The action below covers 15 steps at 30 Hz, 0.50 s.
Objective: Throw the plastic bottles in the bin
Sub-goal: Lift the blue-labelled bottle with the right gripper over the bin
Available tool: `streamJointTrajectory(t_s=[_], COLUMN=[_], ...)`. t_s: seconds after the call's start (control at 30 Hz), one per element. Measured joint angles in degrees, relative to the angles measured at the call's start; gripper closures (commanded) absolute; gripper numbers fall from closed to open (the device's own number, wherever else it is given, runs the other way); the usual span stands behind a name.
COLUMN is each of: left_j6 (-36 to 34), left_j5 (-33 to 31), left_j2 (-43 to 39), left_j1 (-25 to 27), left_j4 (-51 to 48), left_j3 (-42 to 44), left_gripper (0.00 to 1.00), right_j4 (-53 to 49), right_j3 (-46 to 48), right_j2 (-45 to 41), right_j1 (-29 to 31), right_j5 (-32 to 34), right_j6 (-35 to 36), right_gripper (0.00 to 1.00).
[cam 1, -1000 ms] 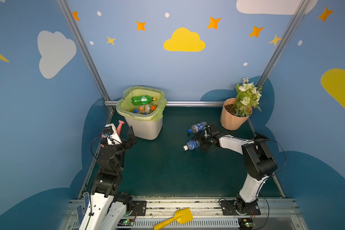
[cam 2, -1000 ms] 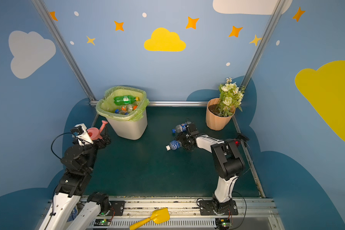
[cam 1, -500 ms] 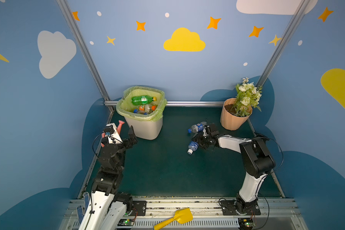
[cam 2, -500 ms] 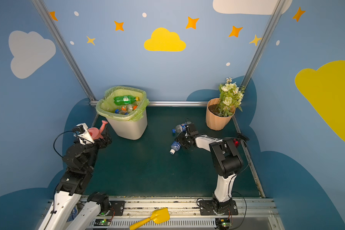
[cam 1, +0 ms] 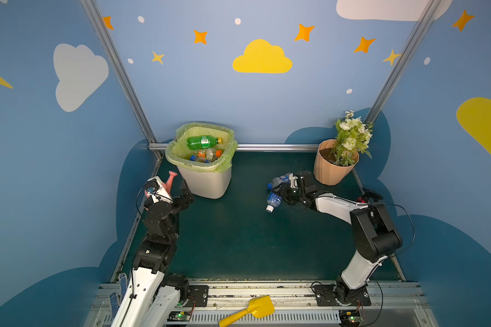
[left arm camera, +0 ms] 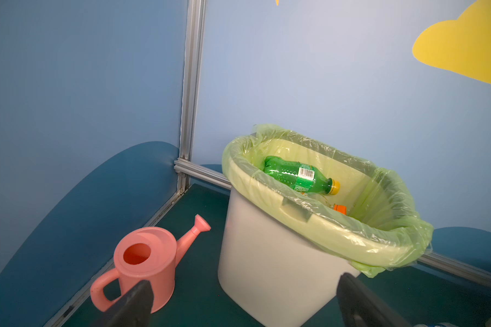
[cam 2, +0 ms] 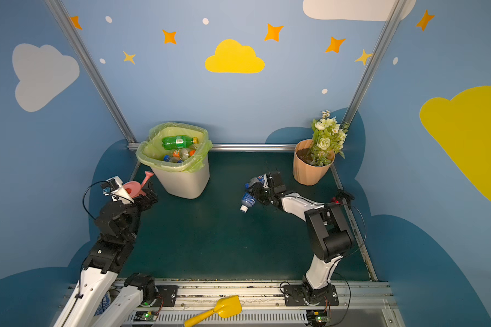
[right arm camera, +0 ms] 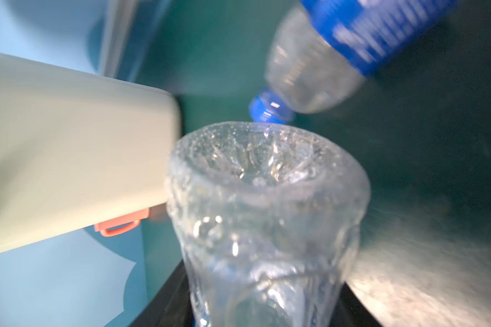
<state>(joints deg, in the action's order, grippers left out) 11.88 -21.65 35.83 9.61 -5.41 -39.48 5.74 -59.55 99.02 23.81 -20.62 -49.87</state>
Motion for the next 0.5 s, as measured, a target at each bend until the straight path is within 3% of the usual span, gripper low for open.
streamJointTrajectory(t_s=[0.5], left_j6=[8.5], left_j5=[-1.2], left_j2=[0.5], left_j1=[-0.1], left_j4=[-4.3], left_j3=[5.4], left_gripper=[0.0], right_j4=[1.1], right_j3=[-21.8], right_j2=[-8.6], right_j1=[-1.5], right_j5=[1.1], right_j6=[8.5], right_gripper=[0.43])
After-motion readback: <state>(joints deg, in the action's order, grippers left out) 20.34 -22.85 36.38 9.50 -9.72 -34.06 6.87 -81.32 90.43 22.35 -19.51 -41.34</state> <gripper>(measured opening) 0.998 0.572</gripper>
